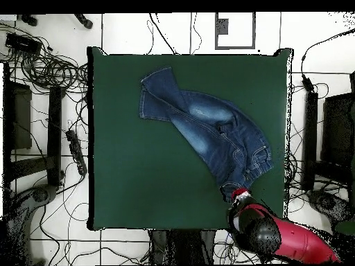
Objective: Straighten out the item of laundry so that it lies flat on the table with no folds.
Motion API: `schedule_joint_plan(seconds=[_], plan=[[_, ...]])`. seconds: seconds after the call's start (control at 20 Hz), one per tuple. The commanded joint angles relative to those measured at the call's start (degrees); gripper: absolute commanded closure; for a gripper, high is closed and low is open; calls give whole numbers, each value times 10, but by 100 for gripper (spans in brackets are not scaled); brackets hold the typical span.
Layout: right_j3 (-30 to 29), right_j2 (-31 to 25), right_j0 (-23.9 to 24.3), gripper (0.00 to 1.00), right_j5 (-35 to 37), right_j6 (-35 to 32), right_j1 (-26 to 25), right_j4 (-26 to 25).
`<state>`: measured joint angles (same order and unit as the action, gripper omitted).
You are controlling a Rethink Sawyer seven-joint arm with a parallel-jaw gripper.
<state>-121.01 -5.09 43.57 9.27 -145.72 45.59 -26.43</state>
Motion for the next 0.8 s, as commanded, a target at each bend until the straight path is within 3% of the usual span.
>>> schedule_joint_plan(seconds=[0.05, 0.25, 0.45, 0.8], plan=[[-61, -8, -27, 100, -43, -90, -40, 48], [-74, 6, -45, 100, -53, -106, -34, 70], [-79, -3, -31, 100, -62, -85, -40, 70], [-89, 8, 25, 100, -90, -38, -54, 14]])
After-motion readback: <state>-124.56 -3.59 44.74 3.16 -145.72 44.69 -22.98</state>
